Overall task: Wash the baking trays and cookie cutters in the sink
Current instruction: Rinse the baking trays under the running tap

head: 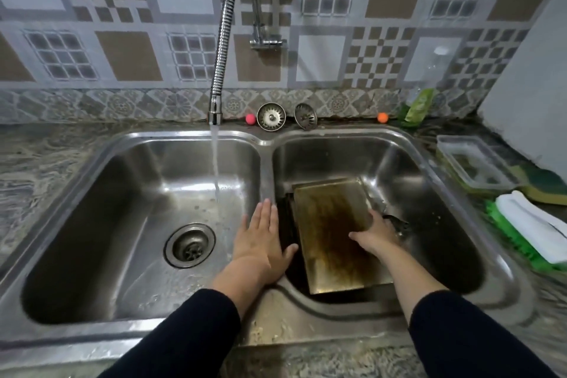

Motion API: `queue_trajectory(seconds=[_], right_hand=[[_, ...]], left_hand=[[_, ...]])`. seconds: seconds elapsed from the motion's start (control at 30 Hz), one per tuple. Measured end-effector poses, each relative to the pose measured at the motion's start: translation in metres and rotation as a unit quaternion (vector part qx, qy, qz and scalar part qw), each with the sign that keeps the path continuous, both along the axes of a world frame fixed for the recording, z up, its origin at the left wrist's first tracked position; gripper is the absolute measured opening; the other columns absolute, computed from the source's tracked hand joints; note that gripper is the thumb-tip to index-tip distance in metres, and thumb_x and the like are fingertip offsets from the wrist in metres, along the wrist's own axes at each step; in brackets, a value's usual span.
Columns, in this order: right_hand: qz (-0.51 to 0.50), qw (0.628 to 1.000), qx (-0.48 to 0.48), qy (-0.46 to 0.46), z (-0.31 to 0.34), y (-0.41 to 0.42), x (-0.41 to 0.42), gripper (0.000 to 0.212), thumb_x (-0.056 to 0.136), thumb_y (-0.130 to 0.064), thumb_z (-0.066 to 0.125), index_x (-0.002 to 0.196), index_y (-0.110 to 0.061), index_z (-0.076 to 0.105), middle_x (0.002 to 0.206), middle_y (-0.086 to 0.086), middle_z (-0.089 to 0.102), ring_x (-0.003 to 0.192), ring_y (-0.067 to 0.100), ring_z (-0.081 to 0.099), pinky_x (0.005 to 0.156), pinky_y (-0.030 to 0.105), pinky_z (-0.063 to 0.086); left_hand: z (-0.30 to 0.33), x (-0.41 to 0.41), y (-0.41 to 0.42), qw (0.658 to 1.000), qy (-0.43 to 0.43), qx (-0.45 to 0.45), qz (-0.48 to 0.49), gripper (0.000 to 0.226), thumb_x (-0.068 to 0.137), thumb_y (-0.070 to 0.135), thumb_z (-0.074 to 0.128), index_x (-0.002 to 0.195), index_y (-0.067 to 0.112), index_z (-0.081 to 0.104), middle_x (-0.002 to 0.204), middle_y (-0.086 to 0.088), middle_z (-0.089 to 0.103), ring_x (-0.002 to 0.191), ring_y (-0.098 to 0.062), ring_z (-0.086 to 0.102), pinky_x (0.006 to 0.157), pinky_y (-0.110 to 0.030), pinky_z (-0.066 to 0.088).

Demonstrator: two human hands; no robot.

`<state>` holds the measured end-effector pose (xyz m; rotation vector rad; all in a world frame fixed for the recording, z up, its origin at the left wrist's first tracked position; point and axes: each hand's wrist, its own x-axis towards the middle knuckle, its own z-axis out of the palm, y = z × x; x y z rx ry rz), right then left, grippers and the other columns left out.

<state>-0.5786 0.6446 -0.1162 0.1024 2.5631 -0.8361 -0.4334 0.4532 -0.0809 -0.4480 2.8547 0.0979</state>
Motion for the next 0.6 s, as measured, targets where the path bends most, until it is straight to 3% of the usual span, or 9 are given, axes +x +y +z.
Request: queue_trajectory(seconds=[0.2, 0.47, 0.53, 0.6], right_hand=[[0.031, 0.994, 0.105, -0.014, -0.014, -0.021, -0.009, 0.088, 0.085, -0.033, 0.065, 0.152, -0.028, 0.007, 0.156, 0.008, 0.014, 0.137, 0.038, 0.026, 0.109, 0.049, 0.029], [0.05, 0.982, 0.182, -0.008, -0.006, -0.035, -0.004, 0.072, 0.085, -0.036, 0.064, 0.146, -0.029, 0.027, 0.146, 0.013, 0.016, 0.13, 0.033, 0.021, 0.103, 0.042, 0.033], [0.06, 0.984, 0.169, 0.004, 0.006, -0.035, -0.005, 0.071, 0.087, -0.037, 0.062, 0.148, -0.03, 0.025, 0.15, 0.013, 0.013, 0.133, 0.034, 0.019, 0.106, 0.043, 0.03], [0.09, 0.988, 0.123, 0.022, 0.022, -0.04, -0.013, 0.066, 0.09, -0.04, 0.058, 0.148, -0.031, 0.026, 0.153, 0.012, 0.014, 0.137, 0.035, 0.018, 0.11, 0.044, 0.029]], left_hand=[[-0.005, 0.001, -0.002, 1.0, 0.006, -0.011, 0.003, 0.078, 0.095, 0.059, 0.014, 0.147, 0.012, -0.02, 0.154, -0.004, -0.029, 0.142, -0.018, -0.026, 0.115, -0.039, -0.013], [-0.003, 0.0, -0.003, 1.0, -0.011, -0.01, -0.016, 0.079, 0.095, 0.06, 0.013, 0.148, 0.012, -0.019, 0.155, -0.005, -0.027, 0.143, -0.02, -0.025, 0.119, -0.043, -0.008], [0.008, 0.001, -0.007, 0.999, -0.017, 0.033, -0.019, 0.078, 0.096, 0.058, 0.022, 0.151, 0.013, -0.011, 0.158, -0.004, -0.018, 0.146, -0.02, -0.017, 0.12, -0.041, -0.004], [0.029, -0.004, -0.013, 0.995, 0.026, 0.089, -0.04, 0.068, 0.097, 0.05, 0.034, 0.152, 0.018, 0.01, 0.16, -0.003, 0.01, 0.147, -0.02, 0.009, 0.119, -0.038, 0.011]])
